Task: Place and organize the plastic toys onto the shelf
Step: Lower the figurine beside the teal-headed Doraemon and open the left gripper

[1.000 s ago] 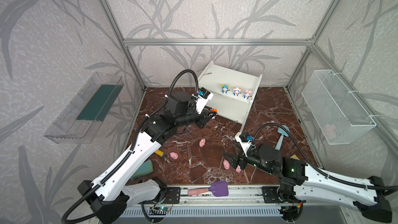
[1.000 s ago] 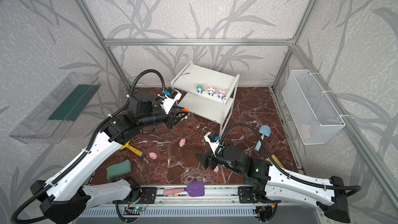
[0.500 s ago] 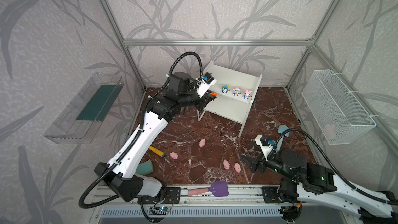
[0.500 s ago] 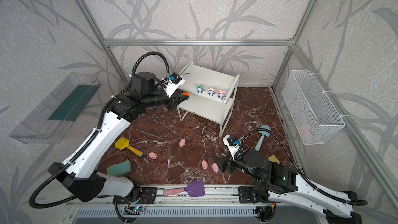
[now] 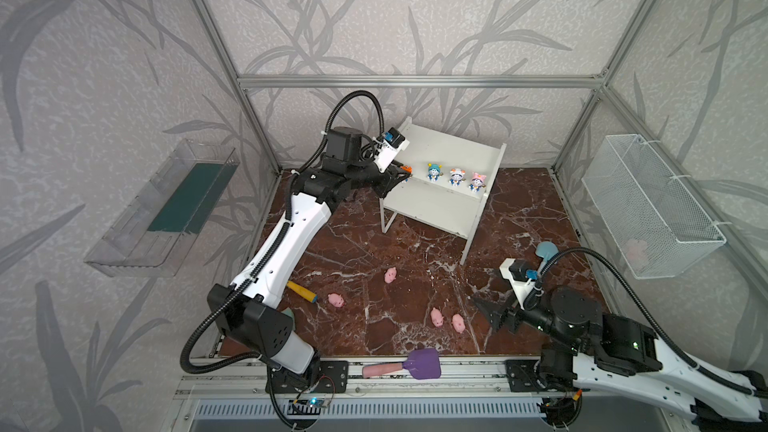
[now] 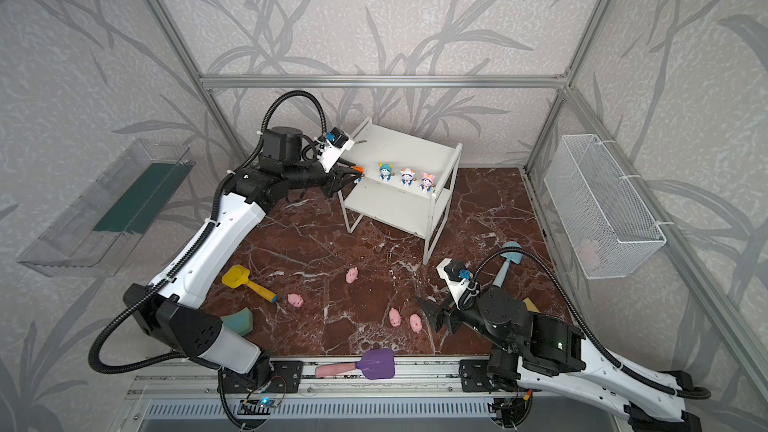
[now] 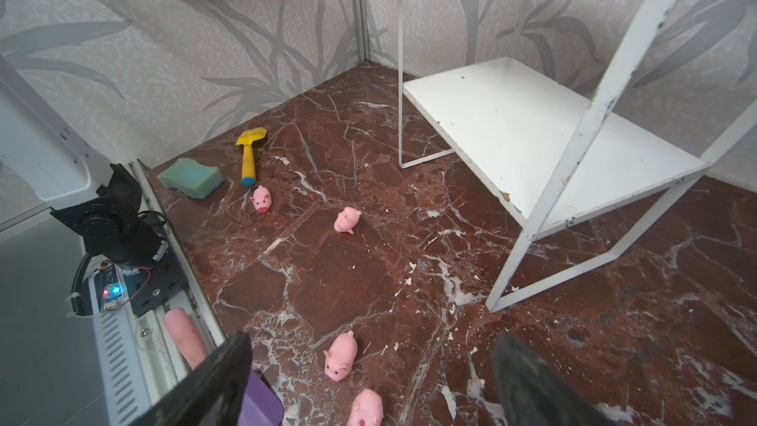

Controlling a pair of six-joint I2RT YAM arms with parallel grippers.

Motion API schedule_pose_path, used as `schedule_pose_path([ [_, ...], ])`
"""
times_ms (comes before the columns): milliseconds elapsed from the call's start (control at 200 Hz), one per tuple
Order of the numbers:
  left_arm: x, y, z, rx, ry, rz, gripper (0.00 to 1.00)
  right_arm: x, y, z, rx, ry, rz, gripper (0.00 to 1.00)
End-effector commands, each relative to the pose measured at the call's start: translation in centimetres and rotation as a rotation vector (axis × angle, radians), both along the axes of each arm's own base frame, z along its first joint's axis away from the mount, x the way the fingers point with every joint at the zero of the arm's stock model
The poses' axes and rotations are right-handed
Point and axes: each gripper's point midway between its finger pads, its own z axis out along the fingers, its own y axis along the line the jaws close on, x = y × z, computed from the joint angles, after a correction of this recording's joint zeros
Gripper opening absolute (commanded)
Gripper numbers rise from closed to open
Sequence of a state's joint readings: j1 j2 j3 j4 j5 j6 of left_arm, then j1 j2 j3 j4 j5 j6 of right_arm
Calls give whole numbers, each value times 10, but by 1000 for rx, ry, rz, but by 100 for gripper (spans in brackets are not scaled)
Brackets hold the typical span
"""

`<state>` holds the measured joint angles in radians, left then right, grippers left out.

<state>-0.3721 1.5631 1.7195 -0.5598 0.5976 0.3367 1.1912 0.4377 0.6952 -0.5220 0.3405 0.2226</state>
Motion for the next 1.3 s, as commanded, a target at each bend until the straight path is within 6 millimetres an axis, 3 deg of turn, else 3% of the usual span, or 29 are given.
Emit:
schedule_pose_path([
  [0, 0, -6, 25, -42, -68, -49, 13, 2, -1, 13, 0, -31, -4, 92],
  [405, -9, -6, 26, -37, -39, -109, 13, 4, 0, 12, 1, -37, -15, 93],
  [835, 8, -6, 32, -63, -73, -89, 12, 1, 1, 12, 19, -18, -3, 93],
  [1294, 31, -12, 16, -61, -41, -82, 15, 1, 3, 7, 16, -5, -2, 93],
])
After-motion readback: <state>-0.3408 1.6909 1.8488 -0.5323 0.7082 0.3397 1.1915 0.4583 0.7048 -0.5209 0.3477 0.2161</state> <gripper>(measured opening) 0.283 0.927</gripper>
